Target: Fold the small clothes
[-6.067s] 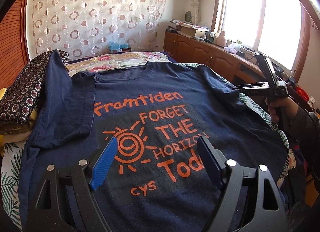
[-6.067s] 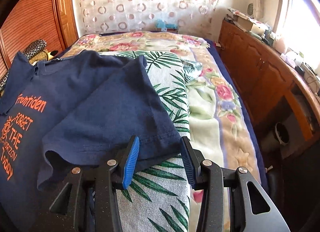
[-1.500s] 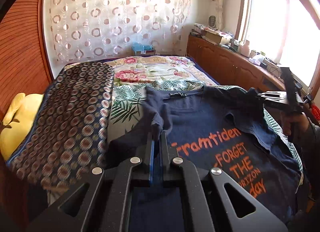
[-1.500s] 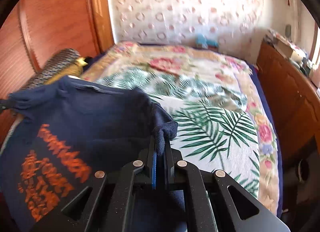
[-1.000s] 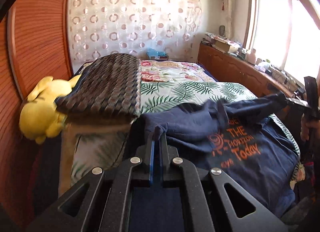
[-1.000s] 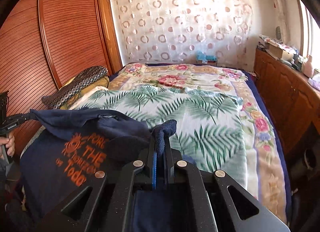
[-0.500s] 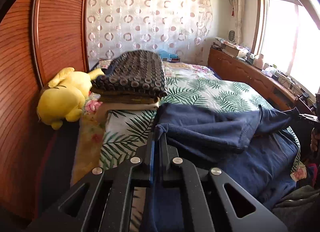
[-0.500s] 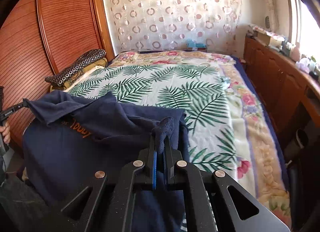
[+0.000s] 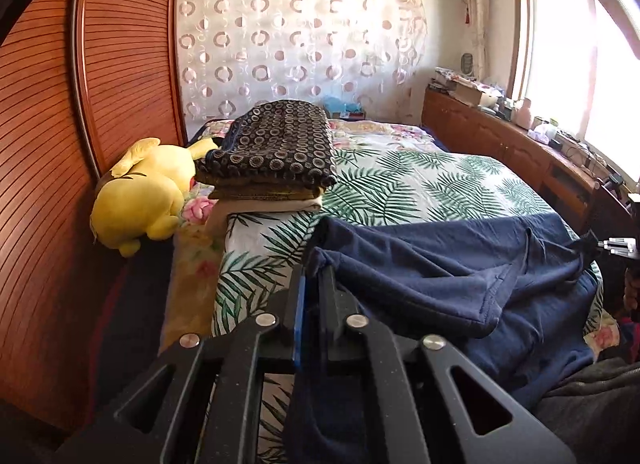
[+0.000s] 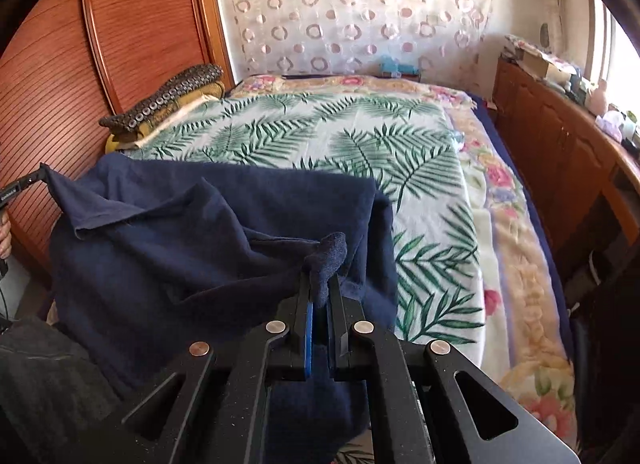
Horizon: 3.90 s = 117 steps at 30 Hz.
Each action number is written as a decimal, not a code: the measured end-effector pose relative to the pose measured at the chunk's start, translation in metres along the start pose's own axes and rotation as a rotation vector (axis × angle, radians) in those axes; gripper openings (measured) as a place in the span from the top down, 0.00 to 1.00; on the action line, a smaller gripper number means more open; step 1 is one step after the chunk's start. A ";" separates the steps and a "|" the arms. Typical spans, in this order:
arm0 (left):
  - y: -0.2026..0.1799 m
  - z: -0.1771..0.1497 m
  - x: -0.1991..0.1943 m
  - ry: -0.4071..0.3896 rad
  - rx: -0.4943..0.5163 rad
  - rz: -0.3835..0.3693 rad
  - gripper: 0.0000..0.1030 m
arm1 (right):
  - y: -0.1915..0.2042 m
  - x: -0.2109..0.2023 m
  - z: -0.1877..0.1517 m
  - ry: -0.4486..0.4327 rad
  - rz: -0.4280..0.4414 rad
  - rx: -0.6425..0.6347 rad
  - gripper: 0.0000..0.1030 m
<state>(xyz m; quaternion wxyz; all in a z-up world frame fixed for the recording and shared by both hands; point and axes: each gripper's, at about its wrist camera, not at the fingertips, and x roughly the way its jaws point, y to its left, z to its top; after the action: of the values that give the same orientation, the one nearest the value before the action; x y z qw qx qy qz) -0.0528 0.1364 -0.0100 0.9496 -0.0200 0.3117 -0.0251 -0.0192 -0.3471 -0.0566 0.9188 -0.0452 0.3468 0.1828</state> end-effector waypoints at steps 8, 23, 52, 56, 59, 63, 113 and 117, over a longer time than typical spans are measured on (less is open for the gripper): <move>0.004 0.021 -0.005 -0.064 -0.037 -0.033 0.47 | 0.000 -0.006 0.013 -0.005 0.000 -0.003 0.96; -0.007 0.056 0.060 -0.016 0.025 -0.038 0.22 | -0.019 -0.026 0.032 -0.049 -0.085 -0.028 0.61; 0.002 0.030 0.164 0.271 0.018 -0.038 0.22 | -0.022 0.093 0.071 0.118 -0.038 -0.037 0.44; 0.000 0.026 0.167 0.294 0.019 -0.061 0.22 | -0.023 0.095 0.071 0.114 -0.034 -0.036 0.44; -0.003 0.022 0.165 0.293 0.038 -0.091 0.30 | -0.021 0.094 0.068 0.102 -0.002 -0.052 0.45; -0.008 0.022 0.160 0.294 0.059 -0.144 0.57 | -0.011 0.091 0.064 0.101 0.042 -0.114 0.71; -0.041 0.221 -0.215 -0.708 0.083 -0.283 0.90 | 0.064 -0.331 0.153 -0.713 -0.179 -0.295 0.89; -0.043 0.222 -0.212 -0.713 0.090 -0.264 0.90 | 0.065 -0.307 0.140 -0.718 -0.178 -0.309 0.89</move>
<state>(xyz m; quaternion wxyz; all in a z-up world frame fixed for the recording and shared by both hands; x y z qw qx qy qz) -0.0939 0.1115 0.2962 0.9870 -0.0256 -0.0450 -0.1521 -0.1691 -0.3507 0.2529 0.9763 -0.1458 -0.0334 0.1566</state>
